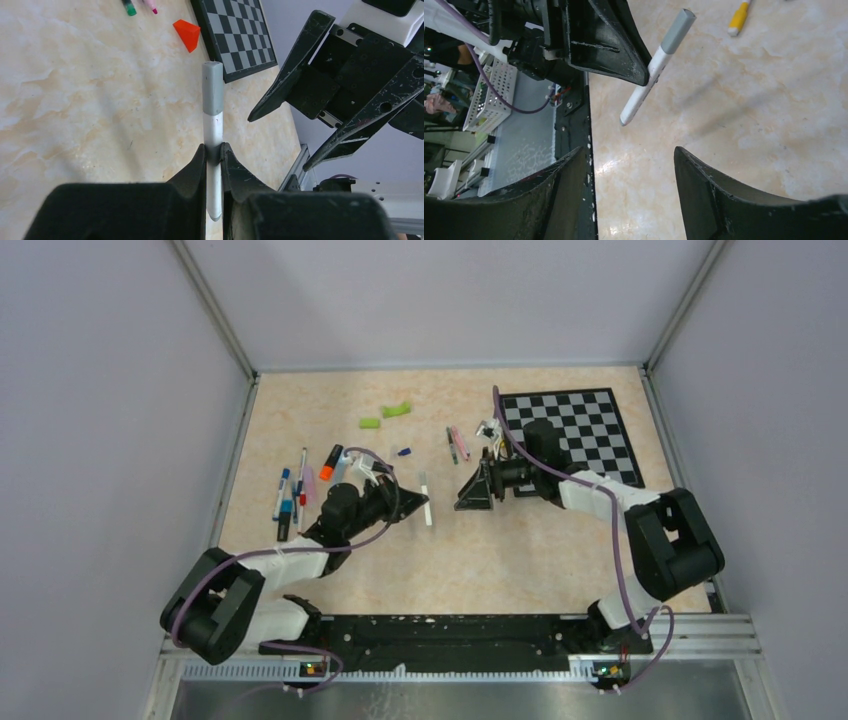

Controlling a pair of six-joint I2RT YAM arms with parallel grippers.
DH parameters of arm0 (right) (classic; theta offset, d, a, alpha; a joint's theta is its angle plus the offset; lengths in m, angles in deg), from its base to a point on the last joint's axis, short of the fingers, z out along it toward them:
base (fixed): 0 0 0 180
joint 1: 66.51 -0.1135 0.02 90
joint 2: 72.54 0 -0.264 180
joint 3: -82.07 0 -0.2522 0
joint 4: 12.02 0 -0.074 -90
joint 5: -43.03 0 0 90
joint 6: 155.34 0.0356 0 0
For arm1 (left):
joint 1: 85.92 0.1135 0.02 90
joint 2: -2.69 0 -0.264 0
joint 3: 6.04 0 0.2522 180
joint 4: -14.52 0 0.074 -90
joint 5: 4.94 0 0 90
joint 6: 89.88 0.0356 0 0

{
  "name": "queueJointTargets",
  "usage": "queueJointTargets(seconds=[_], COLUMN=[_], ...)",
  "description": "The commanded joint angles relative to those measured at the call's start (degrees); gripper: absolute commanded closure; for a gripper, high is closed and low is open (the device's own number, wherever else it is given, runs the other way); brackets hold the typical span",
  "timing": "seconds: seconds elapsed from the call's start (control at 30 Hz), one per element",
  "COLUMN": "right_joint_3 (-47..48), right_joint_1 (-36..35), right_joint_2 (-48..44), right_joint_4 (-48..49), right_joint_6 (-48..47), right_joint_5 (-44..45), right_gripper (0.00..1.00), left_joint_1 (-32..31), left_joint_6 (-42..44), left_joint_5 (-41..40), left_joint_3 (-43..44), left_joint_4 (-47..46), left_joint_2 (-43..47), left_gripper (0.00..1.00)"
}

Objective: Open the pen caps
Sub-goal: Pick up the pen from the center of the board.

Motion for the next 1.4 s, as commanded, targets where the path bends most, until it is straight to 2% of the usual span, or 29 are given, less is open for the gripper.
queueJointTargets(seconds=[0.0, 0.07, 0.13, 0.23, 0.53, 0.87, 1.03, 1.23, 1.37], right_joint_3=[-0.4, -0.4, 0.1, 0.6, -1.3, -1.5, -0.5, -2.0, -2.4], right_joint_1=[-1.4, -1.7, -2.0, -2.1, -3.4, -8.3, -8.6, -8.9, -8.9], right_joint_2=[-1.0, -0.9, -0.6, 0.1, 0.5, -0.1, -0.2, -1.0, -0.9], right_joint_4=[4.3, 4.0, 3.0, 2.8, 13.3, 5.4, 2.3, 4.9, 6.6], right_joint_6=[0.9, 0.7, 0.7, 1.5, 14.9, 7.9, 6.2, 8.0, 9.5], right_joint_5=[-5.1, -5.2, -4.2, -2.9, 0.7, 11.7, 16.5, 15.0, 13.2], right_gripper=[0.36, 0.34, 0.28, 0.27, 0.27, 0.32, 0.39, 0.63, 0.66], left_joint_1=[-1.7, -2.4, -3.1, -4.2, -7.3, -11.5, -12.6, -13.4, -13.4], left_joint_6=[-0.9, -1.0, -0.7, -0.2, 0.4, -0.3, -1.4, -3.0, -3.3], left_joint_5=[-3.4, -3.9, -4.5, -5.9, -8.8, -13.9, -15.5, -16.1, -15.7], left_joint_3=[-1.1, -1.2, -1.2, -1.3, 0.8, 3.5, 3.3, 3.1, 3.1], left_joint_4=[-8.7, -9.5, -10.1, -10.5, -10.1, -7.0, -7.1, -9.0, -9.8], left_joint_2=[-0.4, -0.9, -1.4, -1.9, -2.5, -0.9, -0.6, -0.9, -0.7], left_gripper=[1.00, 1.00, 1.00, 1.00, 1.00, 1.00, 1.00, 1.00, 1.00])
